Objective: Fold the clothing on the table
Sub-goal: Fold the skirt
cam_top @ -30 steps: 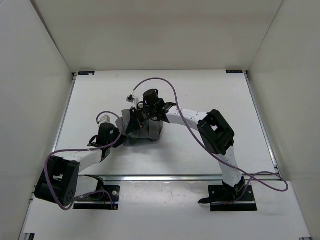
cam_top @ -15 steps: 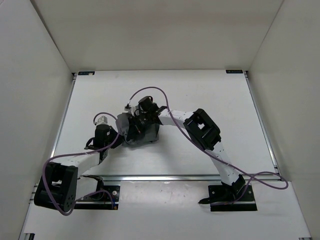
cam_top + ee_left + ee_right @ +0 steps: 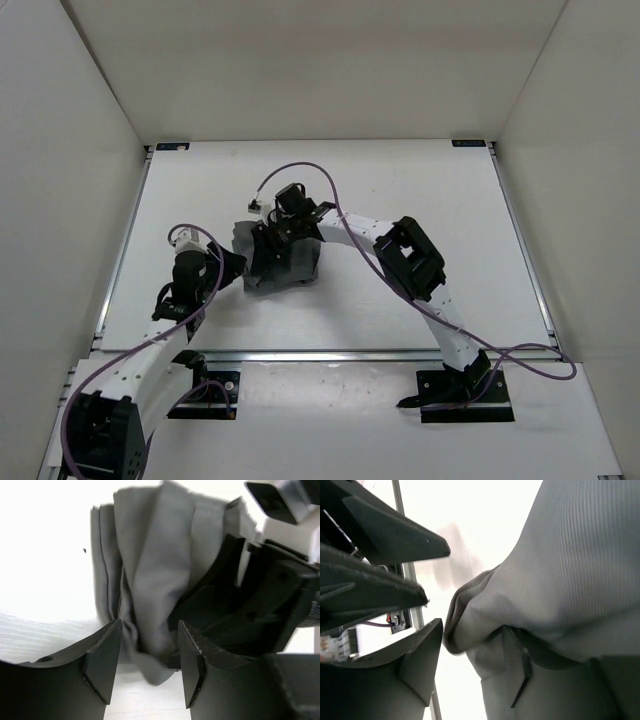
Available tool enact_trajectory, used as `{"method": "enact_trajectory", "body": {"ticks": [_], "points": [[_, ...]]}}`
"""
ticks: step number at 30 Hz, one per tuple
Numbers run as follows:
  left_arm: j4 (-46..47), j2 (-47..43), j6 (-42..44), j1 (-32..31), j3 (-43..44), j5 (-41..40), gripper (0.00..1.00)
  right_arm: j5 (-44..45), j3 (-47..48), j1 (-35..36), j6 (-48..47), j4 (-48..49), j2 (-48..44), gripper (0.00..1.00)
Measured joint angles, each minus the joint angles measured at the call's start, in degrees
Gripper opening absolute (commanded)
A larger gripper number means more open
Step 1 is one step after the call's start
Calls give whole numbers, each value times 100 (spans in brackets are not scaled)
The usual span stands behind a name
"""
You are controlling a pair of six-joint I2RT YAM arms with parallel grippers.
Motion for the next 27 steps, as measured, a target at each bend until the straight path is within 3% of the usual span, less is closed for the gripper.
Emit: {"method": "enact_trajectory", "body": {"ticks": [5, 10, 11, 13, 18, 23, 27], "points": [[-494, -450, 11, 37, 361, -181, 59, 232, -490, -155, -26, 20, -1093, 64], [-925, -780, 74, 50, 623, -214, 58, 247, -1773, -855, 133, 719, -2767, 67], [-994, -879, 90, 48, 638, -219, 57, 267, -2020, -1023, 146, 850, -2990, 71], [-1121, -1080, 105, 48, 649, -232, 57, 352, -2527, -1375, 170, 1056, -3268, 70], [-1331, -1285, 157, 48, 654, -254, 56, 573, -3504, -1816, 245, 1110, -3143, 73], [-1370, -1290, 155, 22, 651, -251, 56, 702, -3661, -1648, 313, 1086, -2754, 73], [-1373, -1290, 157, 17, 643, -249, 50, 774, -3674, -1486, 450, 1335, -2677, 75]]}}
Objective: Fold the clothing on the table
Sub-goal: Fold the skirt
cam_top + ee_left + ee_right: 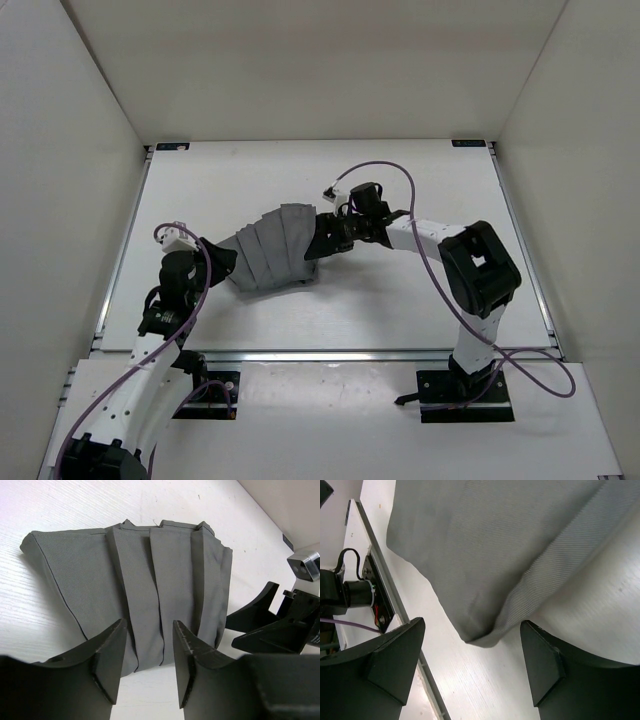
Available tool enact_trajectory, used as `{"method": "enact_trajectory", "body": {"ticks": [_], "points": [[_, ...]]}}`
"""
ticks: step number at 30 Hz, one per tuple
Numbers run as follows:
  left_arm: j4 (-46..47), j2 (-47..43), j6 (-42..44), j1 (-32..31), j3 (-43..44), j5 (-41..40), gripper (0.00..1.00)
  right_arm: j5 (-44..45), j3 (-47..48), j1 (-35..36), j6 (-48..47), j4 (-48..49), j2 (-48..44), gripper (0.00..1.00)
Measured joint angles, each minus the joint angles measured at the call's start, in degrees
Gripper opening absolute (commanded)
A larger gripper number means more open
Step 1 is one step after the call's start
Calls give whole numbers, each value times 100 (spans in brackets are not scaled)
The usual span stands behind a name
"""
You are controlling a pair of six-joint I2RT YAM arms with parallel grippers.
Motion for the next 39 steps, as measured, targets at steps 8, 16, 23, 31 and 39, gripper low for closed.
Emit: {"method": "enact_trajectory", "body": {"ticks": [8, 16, 23, 31, 39], "points": [[22, 0, 0, -9, -37, 11, 49, 168, -55, 76, 313, 358, 221, 74], [28, 0, 0, -22, -44, 24, 49, 188, 264, 114, 717, 728, 1016, 0], [74, 50, 7, -24, -46, 33, 51, 382, -957, -199, 1298, 1615, 382, 0], [286, 507, 46, -111, -46, 238, 55, 446, -1873, -1108, 1447, 1794, -459, 4], [74, 1003, 603, -98, 385, 815, 99, 208, -1768, -1364, 1016, 1357, -621, 99]]}}
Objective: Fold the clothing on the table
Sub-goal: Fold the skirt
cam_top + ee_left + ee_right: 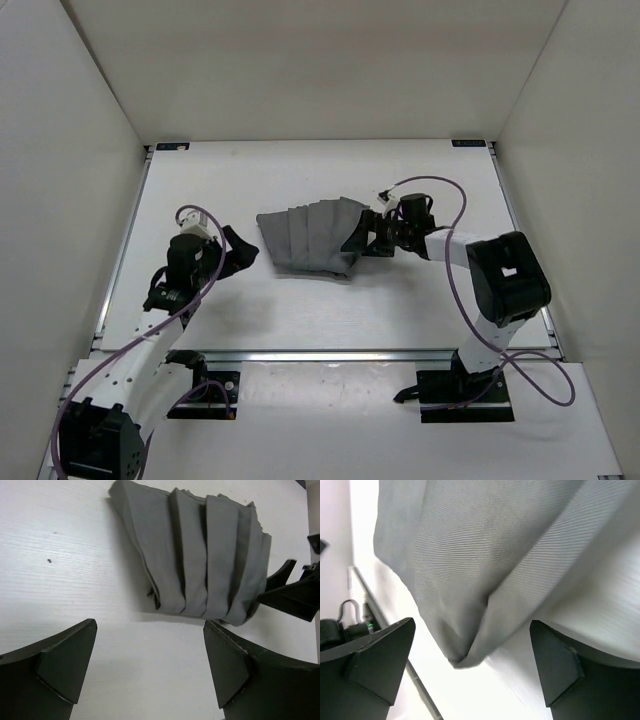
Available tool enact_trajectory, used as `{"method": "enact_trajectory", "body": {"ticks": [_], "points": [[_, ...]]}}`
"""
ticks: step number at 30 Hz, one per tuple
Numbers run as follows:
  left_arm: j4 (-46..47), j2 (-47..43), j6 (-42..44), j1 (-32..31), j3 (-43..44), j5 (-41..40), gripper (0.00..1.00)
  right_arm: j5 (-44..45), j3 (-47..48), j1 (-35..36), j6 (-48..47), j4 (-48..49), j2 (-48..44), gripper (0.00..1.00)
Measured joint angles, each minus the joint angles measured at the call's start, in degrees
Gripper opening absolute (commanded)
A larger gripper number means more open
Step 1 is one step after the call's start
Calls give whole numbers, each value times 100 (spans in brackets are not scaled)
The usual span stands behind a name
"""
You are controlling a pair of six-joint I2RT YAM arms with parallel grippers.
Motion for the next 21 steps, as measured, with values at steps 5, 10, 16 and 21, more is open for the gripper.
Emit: {"method": "enact_trajectory", "body": {"ticks": [5, 10, 16, 21], "points": [[-345, 498, 463, 17, 629, 527, 99, 673, 157, -142, -748, -1226, -1062, 99], [-660, 732, 848, -116, 752, 726, 99, 1370, -157, -251, -1399, -1733, -2581, 99], [-885, 713, 1117, -251, 750, 728, 99, 1729, -457, -223, -1753, -1871, -3036, 99], [-1016, 507, 1165, -219, 748, 590, 99, 1773, -527, -210, -1832, -1921, -3032, 100]]}}
